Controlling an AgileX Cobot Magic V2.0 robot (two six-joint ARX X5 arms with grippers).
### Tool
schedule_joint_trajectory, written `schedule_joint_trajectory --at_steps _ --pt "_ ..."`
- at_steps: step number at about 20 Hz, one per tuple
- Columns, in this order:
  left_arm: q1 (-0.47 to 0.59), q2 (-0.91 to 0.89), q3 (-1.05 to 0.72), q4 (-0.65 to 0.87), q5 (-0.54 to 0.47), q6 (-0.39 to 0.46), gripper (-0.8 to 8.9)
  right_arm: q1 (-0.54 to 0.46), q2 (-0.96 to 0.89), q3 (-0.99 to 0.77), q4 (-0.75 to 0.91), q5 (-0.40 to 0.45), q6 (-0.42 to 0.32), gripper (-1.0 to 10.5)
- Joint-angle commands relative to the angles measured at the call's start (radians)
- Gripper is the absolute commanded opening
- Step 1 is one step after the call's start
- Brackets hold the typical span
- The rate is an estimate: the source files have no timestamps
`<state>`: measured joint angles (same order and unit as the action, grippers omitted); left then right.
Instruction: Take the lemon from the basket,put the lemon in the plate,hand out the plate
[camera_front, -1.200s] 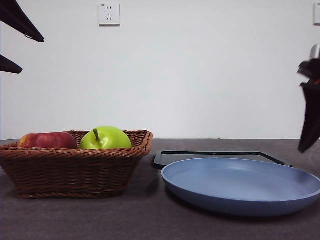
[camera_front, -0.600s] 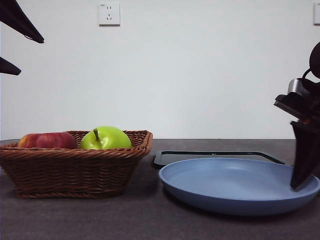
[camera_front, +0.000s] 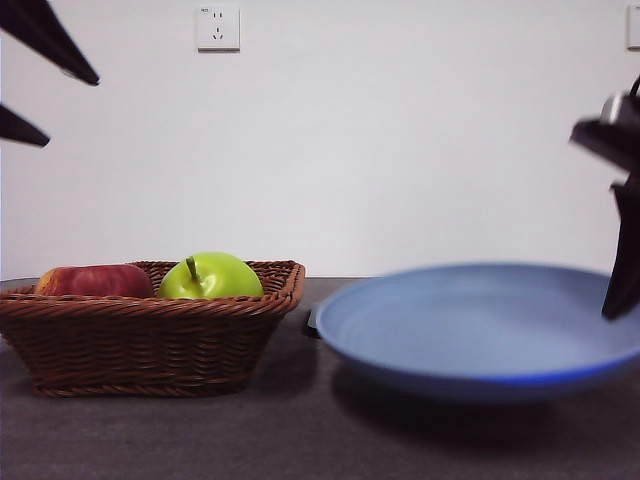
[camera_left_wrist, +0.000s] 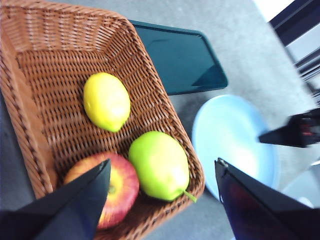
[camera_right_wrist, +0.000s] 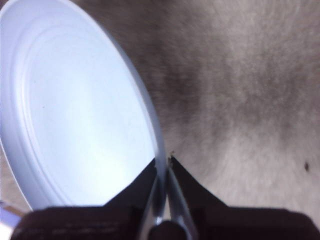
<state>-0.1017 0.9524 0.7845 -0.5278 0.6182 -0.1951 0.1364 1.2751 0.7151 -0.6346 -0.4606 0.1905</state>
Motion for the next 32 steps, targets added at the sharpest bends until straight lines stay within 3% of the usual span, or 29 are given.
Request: schedule_joint_trajectory --at_steps 1,4,9,14,21,29,30,32 --pt "-0.054 0.031 0.074 -0.002 -0.078 0.013 3.65 0.001 -0.069 0.010 -0.032 -0.005 -0.003 0.0" --pt "-0.130 0.124 0.197 -0.074 -0.217 0.050 3.66 0.001 -0.172 0.010 -0.084 -0.005 0.035 0.0" --pt "-0.238 0.337 0.378 -0.161 -0.377 0.095 3.93 0.001 -0.286 0.010 -0.135 -0.006 0.037 0.0" --pt "-0.299 0.557 0.468 -0.151 -0.443 0.094 3.93 0.001 -0.346 0.010 -0.167 -0.006 0.037 0.0" --pt "-0.349 0.787 0.482 -0.012 -0.525 0.095 3.93 0.002 -0.355 0.010 -0.167 -0.005 0.037 0.0" --pt "-0.365 0.901 0.481 0.035 -0.578 0.146 3.87 0.002 -0.355 0.010 -0.167 -0.005 0.037 0.0" --pt "-0.364 0.901 0.482 0.033 -0.613 0.153 3.53 0.002 -0.355 0.010 -0.166 -0.005 0.037 0.0" --pt "-0.364 0.901 0.482 0.034 -0.669 0.168 1.87 0.001 -0.355 0.010 -0.156 -0.005 0.037 0.0"
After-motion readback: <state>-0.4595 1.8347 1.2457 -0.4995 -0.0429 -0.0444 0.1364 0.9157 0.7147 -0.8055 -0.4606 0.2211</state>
